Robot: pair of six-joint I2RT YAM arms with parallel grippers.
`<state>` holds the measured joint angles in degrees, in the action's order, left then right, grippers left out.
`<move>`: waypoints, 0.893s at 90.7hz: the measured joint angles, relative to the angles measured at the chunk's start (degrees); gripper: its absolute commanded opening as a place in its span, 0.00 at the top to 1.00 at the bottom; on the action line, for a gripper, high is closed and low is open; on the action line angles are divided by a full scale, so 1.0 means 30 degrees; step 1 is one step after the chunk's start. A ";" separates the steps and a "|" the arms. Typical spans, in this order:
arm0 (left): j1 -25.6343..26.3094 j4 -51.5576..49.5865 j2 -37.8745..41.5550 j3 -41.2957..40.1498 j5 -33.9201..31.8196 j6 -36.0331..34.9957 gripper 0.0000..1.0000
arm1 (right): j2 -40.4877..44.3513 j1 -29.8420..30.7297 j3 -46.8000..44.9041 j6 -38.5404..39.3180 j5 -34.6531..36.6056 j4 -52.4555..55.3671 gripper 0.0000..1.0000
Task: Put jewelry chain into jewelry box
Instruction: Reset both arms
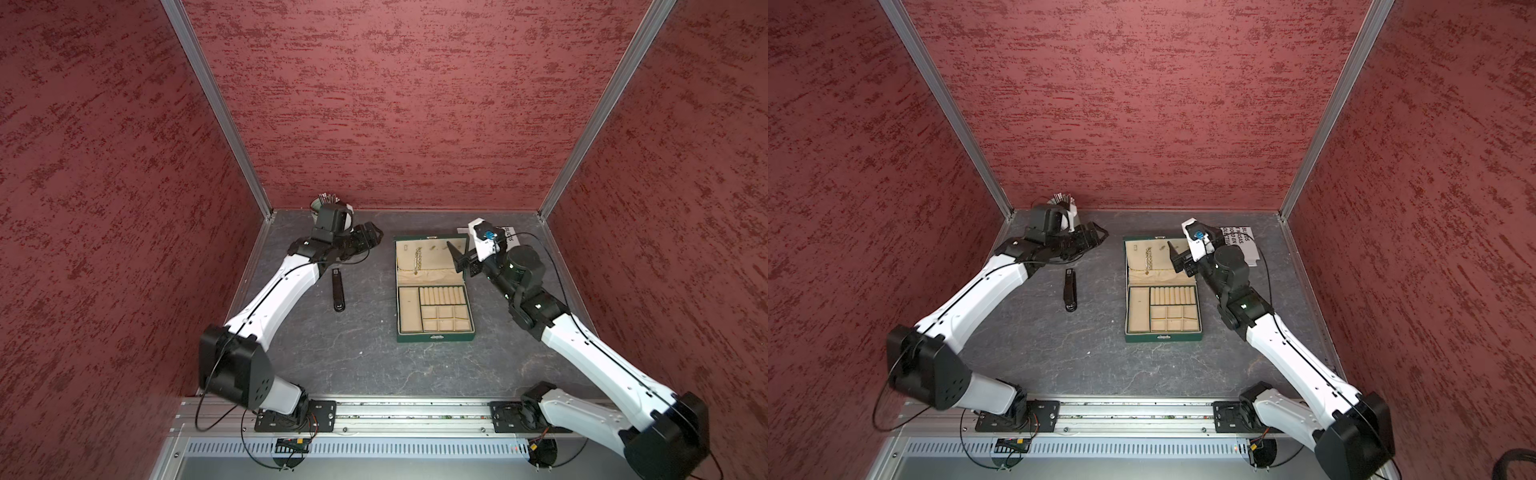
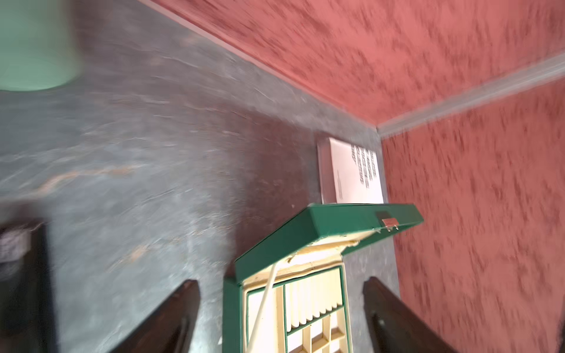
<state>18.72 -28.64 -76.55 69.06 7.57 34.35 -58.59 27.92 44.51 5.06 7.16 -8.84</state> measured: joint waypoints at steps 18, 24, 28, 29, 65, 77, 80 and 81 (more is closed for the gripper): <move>0.0765 0.2769 0.8080 -0.8269 -0.7737 -0.0707 0.00 | 0.0801 -0.0007 -0.2382 -0.3453 0.3723 0.1326 0.01; 0.0984 0.4881 0.9697 -1.1016 -0.9537 -0.2004 0.00 | 0.1290 -0.0124 -0.3373 -0.3439 0.4699 0.0838 0.01; 0.0984 0.6448 1.0047 -1.2488 -1.0295 -0.3016 0.00 | 0.1661 -0.0270 -0.4189 -0.3249 0.5144 0.0153 0.01; 0.0940 0.6834 1.0010 -1.2786 -1.0440 -0.3271 0.00 | 0.1741 -0.0342 -0.4408 -0.3147 0.5224 -0.0022 0.01; -0.3519 1.5752 0.2353 -1.4426 -0.9071 -0.9114 0.00 | -0.2266 -0.5588 -0.6710 -0.0670 0.4175 -0.5275 0.01; -0.4160 1.9059 0.0750 -1.4615 -0.6448 -1.1293 0.00 | -0.4991 -0.6375 -0.7847 -0.0619 0.3599 -0.8706 0.01; -0.4350 2.0006 0.0226 -1.4797 -0.5566 -1.1781 0.00 | -0.5712 -0.6411 -0.8218 -0.0525 0.3424 -0.9748 0.01; -0.4408 2.0312 0.0066 -1.4877 -0.5362 -1.1897 0.00 | -0.6011 -0.6433 -0.8386 -0.0517 0.3337 -1.0207 0.01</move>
<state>5.50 32.29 -76.36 24.43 -8.51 -1.34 -76.62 8.62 19.35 3.51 17.17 -39.46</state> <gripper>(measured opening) 0.996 0.989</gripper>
